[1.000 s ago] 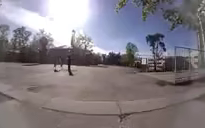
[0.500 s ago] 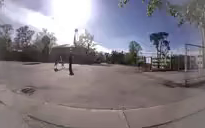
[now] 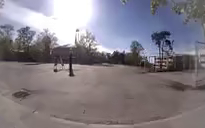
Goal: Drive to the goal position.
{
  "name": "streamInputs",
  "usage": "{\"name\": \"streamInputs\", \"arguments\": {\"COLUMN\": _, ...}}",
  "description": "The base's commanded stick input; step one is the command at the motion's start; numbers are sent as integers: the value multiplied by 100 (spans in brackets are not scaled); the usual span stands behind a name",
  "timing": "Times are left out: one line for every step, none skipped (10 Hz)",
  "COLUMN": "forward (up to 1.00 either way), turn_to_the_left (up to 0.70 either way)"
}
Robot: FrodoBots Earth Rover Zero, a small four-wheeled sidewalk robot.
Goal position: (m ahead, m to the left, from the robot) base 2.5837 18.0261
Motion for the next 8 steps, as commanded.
{"name": "streamInputs", "arguments": {"forward": 70, "turn_to_the_left": 0}}
{"name": "streamInputs", "arguments": {"forward": 70, "turn_to_the_left": 0}}
{"name": "streamInputs", "arguments": {"forward": 70, "turn_to_the_left": 0}}
{"name": "streamInputs", "arguments": {"forward": 70, "turn_to_the_left": 0}}
{"name": "streamInputs", "arguments": {"forward": 70, "turn_to_the_left": 0}}
{"name": "streamInputs", "arguments": {"forward": 70, "turn_to_the_left": 0}}
{"name": "streamInputs", "arguments": {"forward": 70, "turn_to_the_left": 0}}
{"name": "streamInputs", "arguments": {"forward": 70, "turn_to_the_left": 0}}
